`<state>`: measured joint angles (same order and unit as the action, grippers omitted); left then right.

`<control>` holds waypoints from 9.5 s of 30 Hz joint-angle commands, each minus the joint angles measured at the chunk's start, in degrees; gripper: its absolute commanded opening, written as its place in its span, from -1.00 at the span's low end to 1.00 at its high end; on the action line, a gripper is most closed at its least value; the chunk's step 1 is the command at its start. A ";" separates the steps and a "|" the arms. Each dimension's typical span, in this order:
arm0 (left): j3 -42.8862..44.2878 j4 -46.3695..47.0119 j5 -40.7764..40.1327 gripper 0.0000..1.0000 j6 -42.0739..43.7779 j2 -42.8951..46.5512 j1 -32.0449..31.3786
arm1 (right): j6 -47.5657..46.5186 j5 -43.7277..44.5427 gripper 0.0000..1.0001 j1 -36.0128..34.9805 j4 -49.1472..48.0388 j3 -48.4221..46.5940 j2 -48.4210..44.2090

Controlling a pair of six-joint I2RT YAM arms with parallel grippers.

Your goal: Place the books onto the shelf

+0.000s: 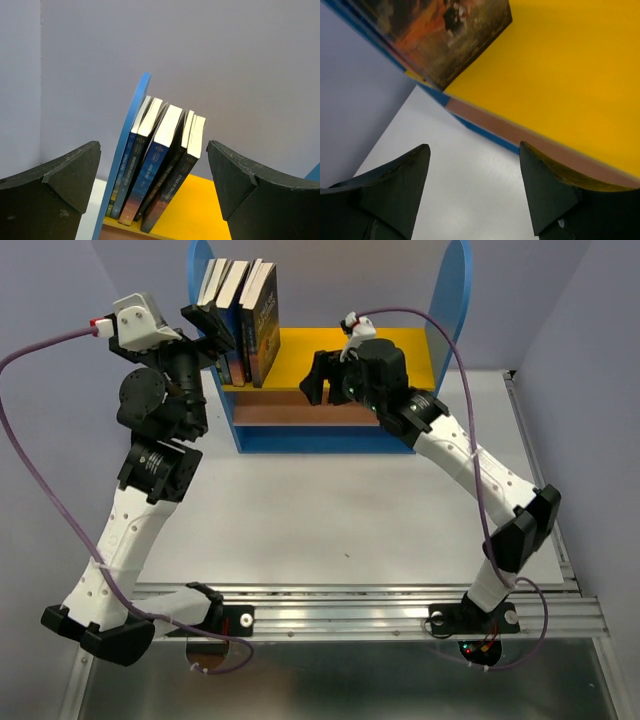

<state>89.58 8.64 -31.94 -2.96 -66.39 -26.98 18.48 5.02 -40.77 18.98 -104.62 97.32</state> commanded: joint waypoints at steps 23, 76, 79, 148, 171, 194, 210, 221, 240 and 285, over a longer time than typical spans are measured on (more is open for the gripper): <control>-22.96 -2.58 10.23 0.98 -13.12 10.76 9.58 | 5.43 -22.16 -0.03 4.04 -31.55 -42.51 41.90; -12.59 10.77 57.16 -1.00 -10.04 -6.20 19.77 | 2.61 -16.35 -0.07 -0.45 -31.37 -40.49 46.82; -12.68 12.80 61.11 -1.00 -10.13 -7.26 21.88 | 2.52 -16.70 -0.07 -0.45 -31.11 -40.40 46.82; -19.10 24.49 71.59 -1.00 -5.22 -17.37 30.94 | -0.02 -19.61 0.05 -0.45 -31.02 -33.11 43.13; -17.60 15.62 81.70 -1.00 5.51 -15.26 33.84 | 0.42 -20.22 0.04 -0.45 -30.06 -32.49 42.60; -13.20 13.59 75.54 -1.00 7.18 -18.60 33.84 | 0.59 -20.57 0.04 -0.45 -30.41 -31.79 42.69; -13.03 11.92 80.46 -0.84 4.55 -13.77 33.66 | 1.12 -15.39 0.11 -0.45 -29.44 -27.84 38.30; -11.71 11.75 80.46 0.11 -0.11 -7.88 32.26 | 2.35 -3.80 0.19 -0.45 -25.75 -25.38 33.73; -10.57 10.61 69.30 0.98 -2.75 -0.32 24.97 | 1.74 16.43 0.46 -0.45 -17.24 -16.23 21.43; 49.02 -14.45 -7.87 0.98 -3.45 -55.51 -3.17 | -0.29 4.04 1.00 -0.45 -13.97 39.40 -30.52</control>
<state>133.62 -8.47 -36.49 -6.90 -121.58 -31.38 19.25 8.49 -40.95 7.25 -64.86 67.88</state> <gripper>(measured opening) 0.990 0.998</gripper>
